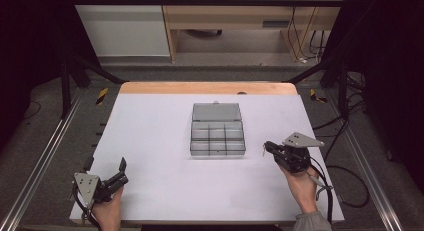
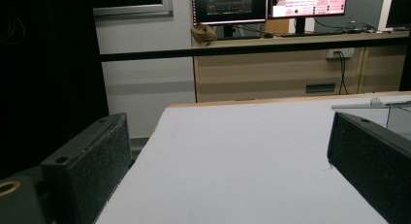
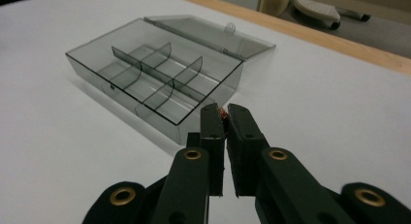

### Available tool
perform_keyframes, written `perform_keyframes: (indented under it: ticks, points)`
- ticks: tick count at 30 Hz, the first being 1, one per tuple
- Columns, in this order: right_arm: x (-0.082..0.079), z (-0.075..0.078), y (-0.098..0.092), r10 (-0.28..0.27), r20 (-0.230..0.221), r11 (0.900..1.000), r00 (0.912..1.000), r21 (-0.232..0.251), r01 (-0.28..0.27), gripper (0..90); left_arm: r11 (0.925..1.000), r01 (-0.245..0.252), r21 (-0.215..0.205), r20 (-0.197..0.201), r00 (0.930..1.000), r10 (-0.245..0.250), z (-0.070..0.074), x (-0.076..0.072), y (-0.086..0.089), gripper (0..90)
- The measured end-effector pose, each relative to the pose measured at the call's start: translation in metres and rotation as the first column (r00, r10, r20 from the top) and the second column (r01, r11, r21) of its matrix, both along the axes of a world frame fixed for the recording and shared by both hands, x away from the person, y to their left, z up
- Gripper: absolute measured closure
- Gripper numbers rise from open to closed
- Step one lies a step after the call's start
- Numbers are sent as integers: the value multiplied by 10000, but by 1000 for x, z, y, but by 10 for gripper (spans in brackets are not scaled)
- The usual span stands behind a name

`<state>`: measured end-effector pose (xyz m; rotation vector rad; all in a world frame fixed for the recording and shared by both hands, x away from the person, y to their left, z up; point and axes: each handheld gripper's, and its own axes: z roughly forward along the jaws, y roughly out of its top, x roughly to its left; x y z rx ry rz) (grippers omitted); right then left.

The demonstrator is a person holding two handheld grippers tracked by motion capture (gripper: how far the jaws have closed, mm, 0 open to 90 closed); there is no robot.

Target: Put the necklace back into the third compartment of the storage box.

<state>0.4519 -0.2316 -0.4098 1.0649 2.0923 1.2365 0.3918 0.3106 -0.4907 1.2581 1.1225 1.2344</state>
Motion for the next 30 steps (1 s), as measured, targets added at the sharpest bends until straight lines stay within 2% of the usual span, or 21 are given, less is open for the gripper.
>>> perform_keyframes:
  ticks: [7, 18, 30]
  points:
    - [-1, 5, 2, -6, 325, 9993, 9995, 373, -6, 859, 10000, 0, -7, 2, 10000, 0, 0, 0, 0, 19]
    - [4, 16, 15, 124, 565, 9994, 9983, 315, -142, 858, 10000, 2, -8, -1, 10000, -2, 0, 0, 0, 19]
    - [24, 19, 29, 264, 638, 9989, 9976, 382, -288, 858, 10000, 3, -13, 0, 10000, -3, 0, 0, 0, 19]
